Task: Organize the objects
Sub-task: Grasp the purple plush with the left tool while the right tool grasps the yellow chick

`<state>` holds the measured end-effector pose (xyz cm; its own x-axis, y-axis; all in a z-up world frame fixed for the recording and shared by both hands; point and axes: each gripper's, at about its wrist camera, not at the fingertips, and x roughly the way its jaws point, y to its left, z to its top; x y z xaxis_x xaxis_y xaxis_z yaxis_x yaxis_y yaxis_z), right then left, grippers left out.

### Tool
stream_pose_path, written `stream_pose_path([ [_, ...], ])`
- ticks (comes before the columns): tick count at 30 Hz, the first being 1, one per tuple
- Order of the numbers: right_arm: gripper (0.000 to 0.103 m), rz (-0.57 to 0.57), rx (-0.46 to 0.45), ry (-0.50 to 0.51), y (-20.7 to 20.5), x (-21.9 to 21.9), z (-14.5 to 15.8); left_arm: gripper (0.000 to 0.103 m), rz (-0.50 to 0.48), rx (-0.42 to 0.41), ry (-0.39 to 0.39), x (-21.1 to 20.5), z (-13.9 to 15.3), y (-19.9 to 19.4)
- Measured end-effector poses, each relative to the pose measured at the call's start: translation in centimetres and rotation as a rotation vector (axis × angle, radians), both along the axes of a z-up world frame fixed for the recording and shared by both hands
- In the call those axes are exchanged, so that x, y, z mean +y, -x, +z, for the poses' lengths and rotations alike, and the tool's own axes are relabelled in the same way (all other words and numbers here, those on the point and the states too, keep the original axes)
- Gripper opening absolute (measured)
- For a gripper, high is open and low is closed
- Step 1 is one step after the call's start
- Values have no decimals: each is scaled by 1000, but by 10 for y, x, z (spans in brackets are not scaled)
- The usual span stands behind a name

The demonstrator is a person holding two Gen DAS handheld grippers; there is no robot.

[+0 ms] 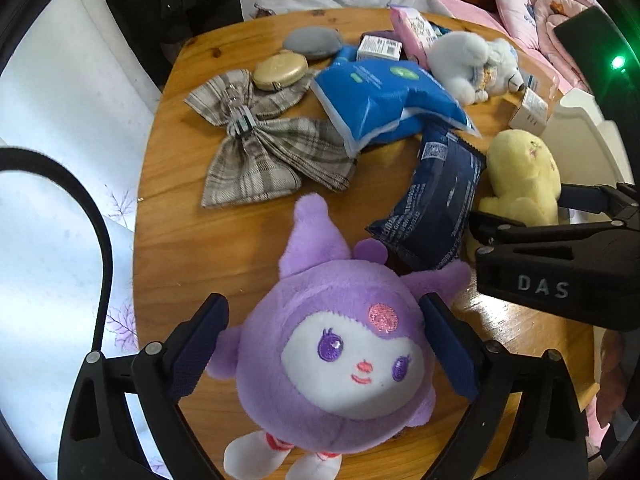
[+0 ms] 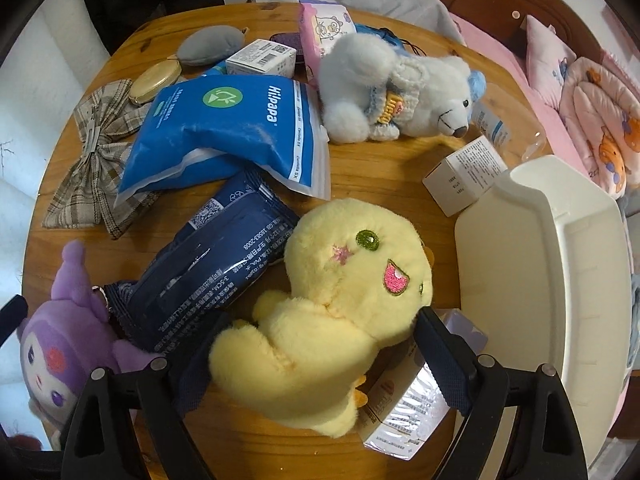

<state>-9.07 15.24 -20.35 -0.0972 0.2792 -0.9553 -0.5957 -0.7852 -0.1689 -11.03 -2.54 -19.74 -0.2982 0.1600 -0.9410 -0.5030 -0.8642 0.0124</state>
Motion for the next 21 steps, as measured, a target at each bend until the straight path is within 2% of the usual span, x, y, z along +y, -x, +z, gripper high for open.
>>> stream_pose_path([
  [4,92,7,24,18,-1,3,-2,91,9,-4,-11,0,0,0],
  [6,90,19,35,9,-3,3,-3,77,9,-9,-25,0,1,0],
  [7,89,21,41,6,-4,3,-3,77,14,-13,-27,0,2,-1],
  [8,84,19,51,2,-5,4,-2,76,18,-12,-23,1,2,-2],
  [9,72,16,62,-3,-7,4,0,75,18,-9,-21,1,2,-3],
  [13,66,20,99,24,-12,8,3,70,21,3,-15,0,2,-9],
  [18,44,30,142,34,-14,7,10,66,34,-2,-6,-3,3,-10],
  [21,43,33,157,56,-11,-1,16,65,49,4,-2,-7,6,-12],
])
